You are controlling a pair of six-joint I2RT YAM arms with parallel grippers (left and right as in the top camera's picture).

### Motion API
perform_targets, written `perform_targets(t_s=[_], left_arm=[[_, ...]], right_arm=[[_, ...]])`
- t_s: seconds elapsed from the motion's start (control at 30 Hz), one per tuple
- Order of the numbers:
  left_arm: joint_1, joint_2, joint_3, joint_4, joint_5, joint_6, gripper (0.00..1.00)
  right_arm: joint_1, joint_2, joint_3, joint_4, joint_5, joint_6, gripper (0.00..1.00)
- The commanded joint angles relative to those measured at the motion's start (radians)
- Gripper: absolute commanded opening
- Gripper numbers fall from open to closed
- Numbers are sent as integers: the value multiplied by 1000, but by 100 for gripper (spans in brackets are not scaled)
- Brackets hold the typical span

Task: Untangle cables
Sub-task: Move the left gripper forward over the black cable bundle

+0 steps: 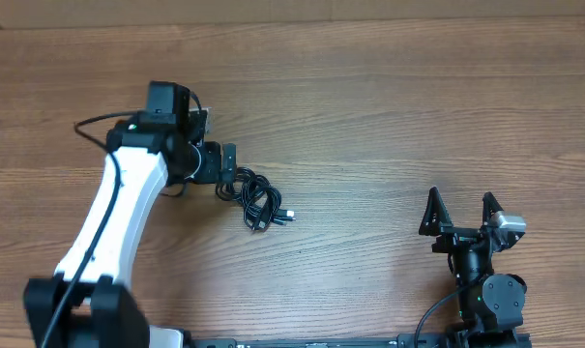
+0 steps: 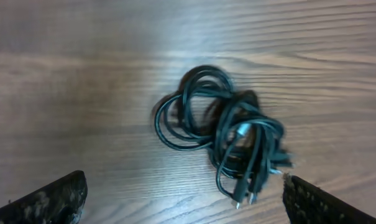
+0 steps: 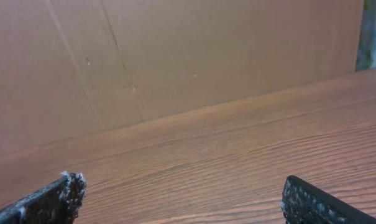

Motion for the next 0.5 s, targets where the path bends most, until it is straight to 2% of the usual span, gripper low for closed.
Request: perform_targets(t_s=[0.0,0.1,0.47], left_arm=[[-2,85,21,-2,-48,-209,100],[-2,145,21,-1,-81,-275,99],[-8,318,21,16,-89,-290,100]], right_arm=[[-6,-6,-10,5,-3,-2,100],[-6,-6,-10,5,-3,-2,100],[-6,-6,-10,5,-3,-2,100]])
